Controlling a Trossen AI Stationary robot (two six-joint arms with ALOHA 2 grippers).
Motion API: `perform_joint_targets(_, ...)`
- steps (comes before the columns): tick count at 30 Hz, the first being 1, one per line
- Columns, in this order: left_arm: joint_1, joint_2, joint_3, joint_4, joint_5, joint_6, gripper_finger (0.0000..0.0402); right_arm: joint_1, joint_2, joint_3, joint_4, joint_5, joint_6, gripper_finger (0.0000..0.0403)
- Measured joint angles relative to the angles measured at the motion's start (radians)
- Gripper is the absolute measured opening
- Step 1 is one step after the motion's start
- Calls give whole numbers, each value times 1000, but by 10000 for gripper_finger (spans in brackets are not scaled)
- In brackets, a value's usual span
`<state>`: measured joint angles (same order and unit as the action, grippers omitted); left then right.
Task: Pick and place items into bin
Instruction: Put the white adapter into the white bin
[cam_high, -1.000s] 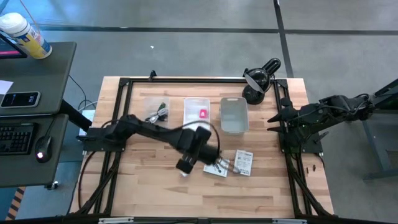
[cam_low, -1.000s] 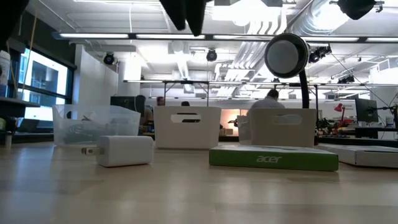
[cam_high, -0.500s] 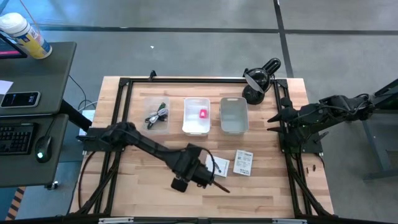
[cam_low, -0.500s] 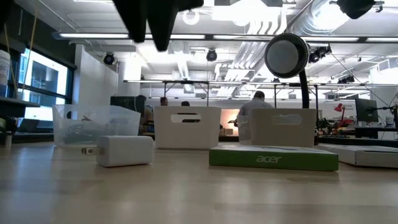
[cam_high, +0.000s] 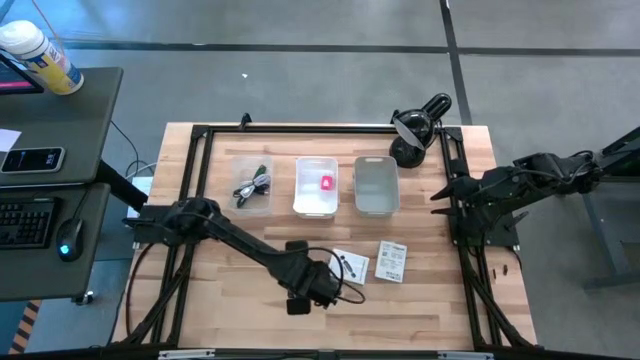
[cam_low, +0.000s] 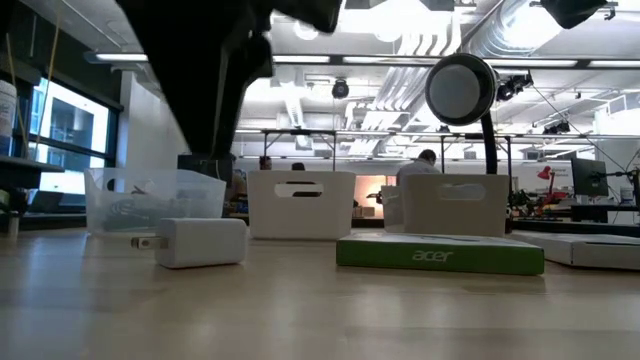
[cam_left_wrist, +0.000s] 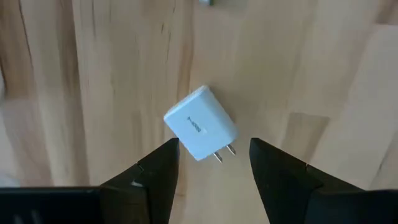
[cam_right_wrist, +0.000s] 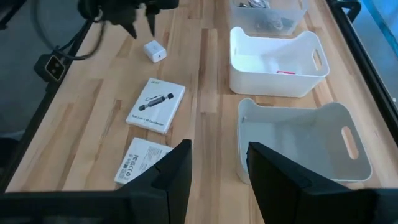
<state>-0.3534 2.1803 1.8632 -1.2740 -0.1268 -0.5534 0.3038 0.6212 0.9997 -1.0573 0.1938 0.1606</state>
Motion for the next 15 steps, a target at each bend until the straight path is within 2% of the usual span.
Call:
perform_joint_targets(6,0,0,-16,43,-18,-94,184,0,0,0,-15,-11,-12,145)
perform_joint_targets(10,0,-1,-24,49,-72,-123,184,0,0,0,-21,-10,-12,145)
perform_joint_targets(15,-1,-1,-80,48,-69,-209,184,0,-1,0,-23,-11,-12,145)
